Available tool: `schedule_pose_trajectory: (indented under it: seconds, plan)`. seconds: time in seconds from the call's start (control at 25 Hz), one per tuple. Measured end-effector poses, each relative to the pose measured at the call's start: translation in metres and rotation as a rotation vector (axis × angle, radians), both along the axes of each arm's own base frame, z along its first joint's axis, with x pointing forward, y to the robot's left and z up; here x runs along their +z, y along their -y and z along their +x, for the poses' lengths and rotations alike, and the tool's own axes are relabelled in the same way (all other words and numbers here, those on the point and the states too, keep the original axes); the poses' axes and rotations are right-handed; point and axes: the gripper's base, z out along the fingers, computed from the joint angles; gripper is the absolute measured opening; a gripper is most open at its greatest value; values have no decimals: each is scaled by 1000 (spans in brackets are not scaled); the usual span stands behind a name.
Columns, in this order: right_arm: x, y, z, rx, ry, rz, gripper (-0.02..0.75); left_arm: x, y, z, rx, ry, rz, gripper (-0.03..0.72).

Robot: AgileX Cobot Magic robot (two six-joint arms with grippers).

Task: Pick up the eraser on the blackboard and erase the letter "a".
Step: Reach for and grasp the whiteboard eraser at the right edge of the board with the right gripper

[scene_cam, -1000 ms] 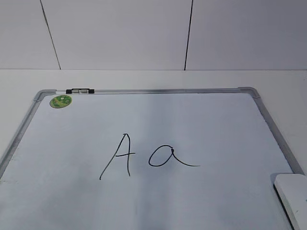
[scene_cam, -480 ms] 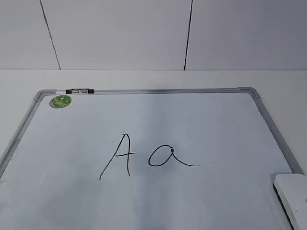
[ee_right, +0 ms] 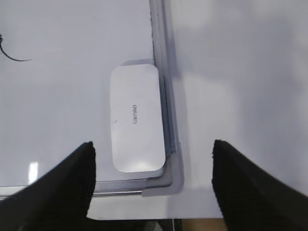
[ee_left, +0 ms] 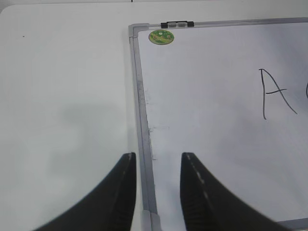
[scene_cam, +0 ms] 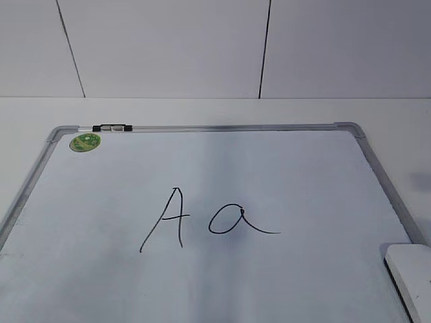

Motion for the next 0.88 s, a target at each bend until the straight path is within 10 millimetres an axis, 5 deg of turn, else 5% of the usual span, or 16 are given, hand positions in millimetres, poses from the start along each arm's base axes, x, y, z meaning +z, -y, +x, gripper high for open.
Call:
schedule_pose_trajectory:
  seconds: [0.6,0.88]
  plan:
    - [-20,-13,71,85,-399,131,575,0,0,0,0,0,0,235]
    - [-36,-14,89,98,-513,141,575,0,0,0,0,0,0,235]
